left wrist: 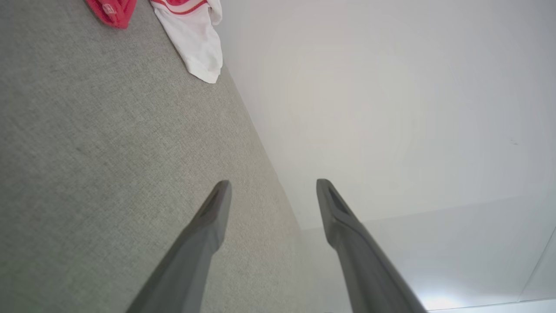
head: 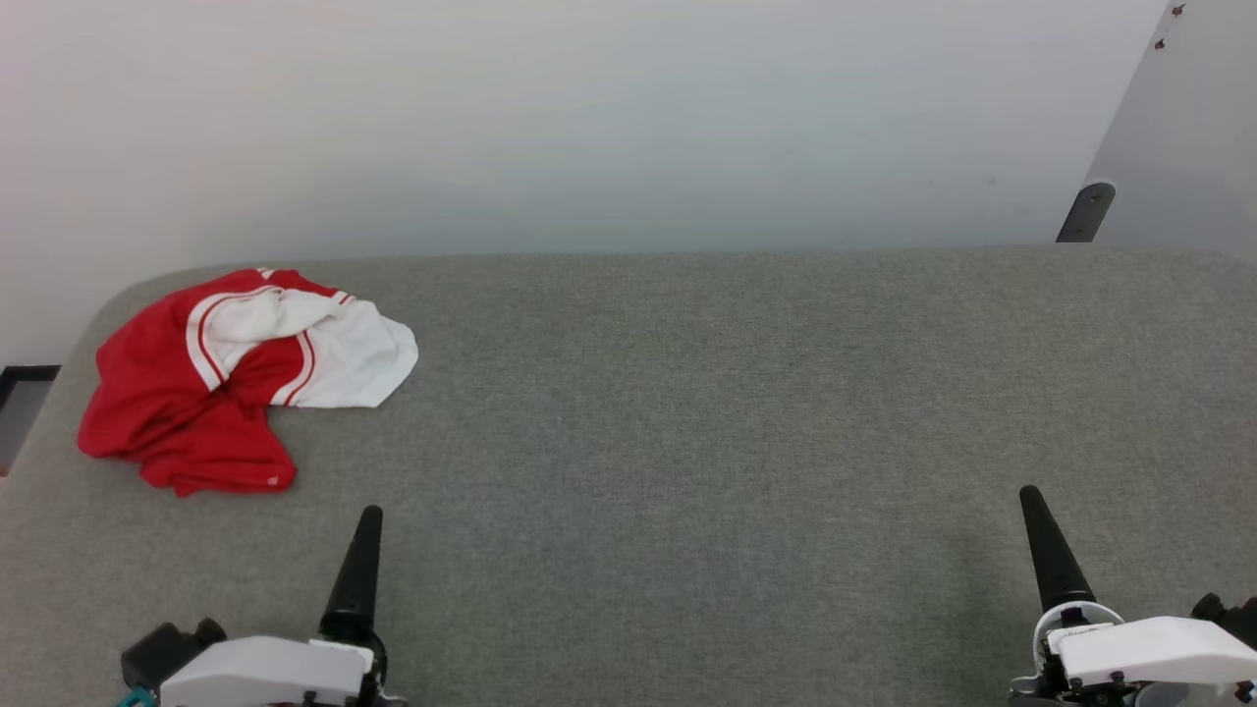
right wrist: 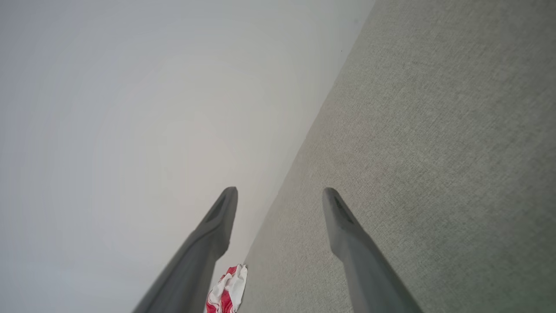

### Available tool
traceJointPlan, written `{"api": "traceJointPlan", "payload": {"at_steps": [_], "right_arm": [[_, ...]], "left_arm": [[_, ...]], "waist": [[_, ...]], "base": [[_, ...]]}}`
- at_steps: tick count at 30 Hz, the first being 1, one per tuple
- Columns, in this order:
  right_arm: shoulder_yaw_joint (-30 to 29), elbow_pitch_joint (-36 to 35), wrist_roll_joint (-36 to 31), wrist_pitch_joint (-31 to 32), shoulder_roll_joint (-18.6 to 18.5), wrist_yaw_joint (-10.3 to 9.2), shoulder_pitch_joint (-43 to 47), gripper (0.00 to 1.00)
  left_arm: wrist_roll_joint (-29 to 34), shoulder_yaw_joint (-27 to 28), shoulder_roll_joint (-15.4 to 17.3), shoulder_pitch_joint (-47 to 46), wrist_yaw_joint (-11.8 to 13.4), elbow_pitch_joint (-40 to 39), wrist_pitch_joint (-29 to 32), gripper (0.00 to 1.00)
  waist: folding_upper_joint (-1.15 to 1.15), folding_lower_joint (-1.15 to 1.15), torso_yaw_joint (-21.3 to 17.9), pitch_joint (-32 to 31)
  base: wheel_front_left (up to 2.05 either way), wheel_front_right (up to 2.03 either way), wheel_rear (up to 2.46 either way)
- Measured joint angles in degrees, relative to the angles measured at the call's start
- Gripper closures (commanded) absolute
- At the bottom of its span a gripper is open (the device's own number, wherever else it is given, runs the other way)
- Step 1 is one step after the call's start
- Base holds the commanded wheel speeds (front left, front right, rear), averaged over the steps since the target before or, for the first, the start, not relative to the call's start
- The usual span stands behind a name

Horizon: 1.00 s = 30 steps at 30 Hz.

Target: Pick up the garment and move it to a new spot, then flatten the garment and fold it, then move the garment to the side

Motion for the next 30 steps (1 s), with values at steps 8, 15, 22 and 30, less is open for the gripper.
{"api": "traceJointPlan", "payload": {"at_steps": [8,15,22,30], "right_arm": [[0.0,-1.4,-12.2,-1.6,0.0,0.00,-0.1,0.00],[0.1,-2.6,-21.0,-2.5,0.0,0.00,-0.1,0.00],[0.0,-3.5,-28.1,-3.2,0.0,0.01,0.0,0.00],[-0.4,-3.9,-34.7,-4.1,0.0,0.02,0.2,0.00]], "left_arm": [[10.8,-1.1,1.3,0.2,1.8,-1.4,-1.6,0.00],[20.7,-1.8,2.1,0.6,3.0,-2.6,-2.8,0.00],[27.7,-2.0,2.1,1.1,1.0,-4.4,-4.0,0.00],[34.9,-0.6,1.3,2.5,-1.5,-5.2,-5.4,0.00]], "waist": [[0.00,0.00,0.1,-0.2],[0.00,0.00,0.1,-0.5],[0.00,0.00,0.2,-0.8],[0.00,0.00,0.4,-1.4]], "base": [[0.00,0.00,0.00],[0.00,0.00,0.00],[0.00,0.00,0.00],[0.00,0.00,0.00]]}}
